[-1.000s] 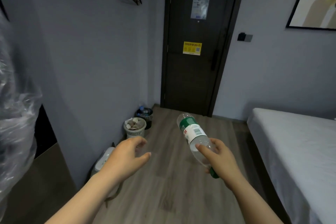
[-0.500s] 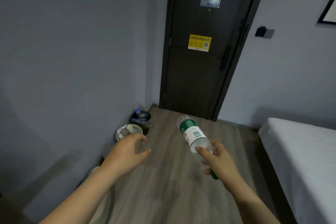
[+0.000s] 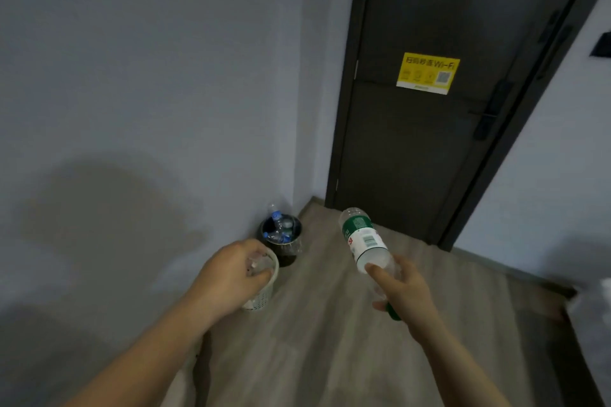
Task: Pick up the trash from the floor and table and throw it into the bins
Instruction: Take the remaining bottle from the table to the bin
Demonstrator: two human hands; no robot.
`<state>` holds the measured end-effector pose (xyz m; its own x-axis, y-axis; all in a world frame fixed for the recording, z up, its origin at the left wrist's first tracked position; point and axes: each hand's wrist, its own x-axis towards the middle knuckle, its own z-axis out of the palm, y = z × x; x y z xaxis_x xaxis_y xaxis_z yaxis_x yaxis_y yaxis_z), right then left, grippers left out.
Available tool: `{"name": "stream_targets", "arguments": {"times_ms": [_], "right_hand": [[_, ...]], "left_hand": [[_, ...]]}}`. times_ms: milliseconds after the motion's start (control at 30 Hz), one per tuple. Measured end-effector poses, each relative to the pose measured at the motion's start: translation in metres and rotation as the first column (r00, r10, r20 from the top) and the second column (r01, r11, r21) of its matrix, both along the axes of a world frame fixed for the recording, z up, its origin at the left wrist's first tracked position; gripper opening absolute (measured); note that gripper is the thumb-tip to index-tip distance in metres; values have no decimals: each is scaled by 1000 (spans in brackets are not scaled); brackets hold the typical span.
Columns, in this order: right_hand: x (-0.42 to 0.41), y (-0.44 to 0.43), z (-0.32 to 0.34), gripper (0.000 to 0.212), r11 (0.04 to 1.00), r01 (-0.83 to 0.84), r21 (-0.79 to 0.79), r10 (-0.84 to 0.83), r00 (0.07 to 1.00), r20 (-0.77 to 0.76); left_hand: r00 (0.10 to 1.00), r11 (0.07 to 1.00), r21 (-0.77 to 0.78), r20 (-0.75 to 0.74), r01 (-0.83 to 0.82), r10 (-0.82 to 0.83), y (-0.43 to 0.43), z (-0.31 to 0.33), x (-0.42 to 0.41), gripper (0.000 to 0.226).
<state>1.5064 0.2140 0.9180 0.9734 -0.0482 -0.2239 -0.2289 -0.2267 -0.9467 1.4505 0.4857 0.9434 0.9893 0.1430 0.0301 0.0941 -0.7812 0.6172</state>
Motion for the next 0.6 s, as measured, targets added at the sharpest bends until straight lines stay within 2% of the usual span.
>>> {"name": "stream_targets", "arguments": {"times_ms": [100,233,333,467,533,600], "right_hand": [[61,8,-14,47,997,-71,-32,69,997,-39],[146,29,-42,54,984,-168,-63,160,981,-106],[213,50,-65,56,980,-183,-73,170,974,-150],[300,85,-92,63,978,-171,-120,142,965,-219],[337,100,-105,65,975,-168,-145,122,952,-279],[375,114,-119,64,977,-161,-142,99,925,-366]], "left_hand": [[999,1000,-1,-43,-26,26,7,-12,46,23],[993,996,-38,-94,-82,79,29,-35,119,42],[989,995,-41,-122,-91,86,48,-52,178,33],[980,983,-121,-156,-140,121,80,-77,259,29],[970,975,-140,-194,-174,146,93,-87,292,39],[968,969,-148,-185,-200,171,105,-100,324,65]]}}
